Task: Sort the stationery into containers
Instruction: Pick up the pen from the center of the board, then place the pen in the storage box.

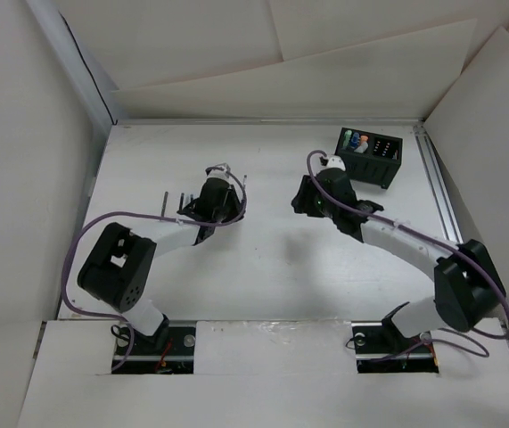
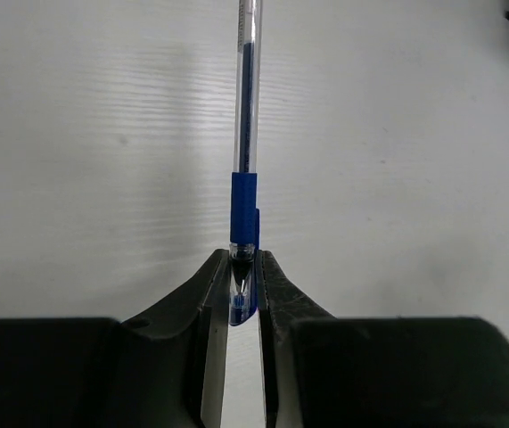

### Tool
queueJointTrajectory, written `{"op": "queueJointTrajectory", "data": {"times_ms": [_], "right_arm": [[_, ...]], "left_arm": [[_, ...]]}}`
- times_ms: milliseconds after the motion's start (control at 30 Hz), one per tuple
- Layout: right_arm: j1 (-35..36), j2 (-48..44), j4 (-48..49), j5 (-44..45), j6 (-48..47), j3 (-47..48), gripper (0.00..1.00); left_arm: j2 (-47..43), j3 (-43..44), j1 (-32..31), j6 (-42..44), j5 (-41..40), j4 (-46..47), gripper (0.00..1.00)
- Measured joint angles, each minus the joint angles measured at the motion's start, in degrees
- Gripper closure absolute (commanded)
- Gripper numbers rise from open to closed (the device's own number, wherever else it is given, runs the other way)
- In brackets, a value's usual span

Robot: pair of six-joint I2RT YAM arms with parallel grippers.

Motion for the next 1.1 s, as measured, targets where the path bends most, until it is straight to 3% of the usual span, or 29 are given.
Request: {"op": "queueJointTrajectory", "data": {"times_ms": [267,633,867,1033,1100], "right_arm": [[-0.35,9.07,3.87,-7.34,1.25,6.1,0.32],[-3.87,14.8,10.05,-17.2,5.29,8.52,0.34],[-4.94,15.45,12.68,-21.59,7.23,8.52,0.58],[-6.1,16.68,15.47,-24.87,9.81,8.52,0.89],[-6.21,16.87,17.2,-27.15,11.69,8.52,1.0]], "left_arm": [[-1.6,-6.1,-1.99,1.86,11.34,9.66,1.0],[-5.35,-10.1,-2.38,2.93,24.35,19.06,1.0],[-6.23,-10.14,-3.61,3.39,27.76,21.66,1.0],[-6.23,-10.14,-3.61,3.72,29.27,22.18,1.0],[-6.12,-10.19,-3.74,3.8,29.4,22.05,0.92]]}}
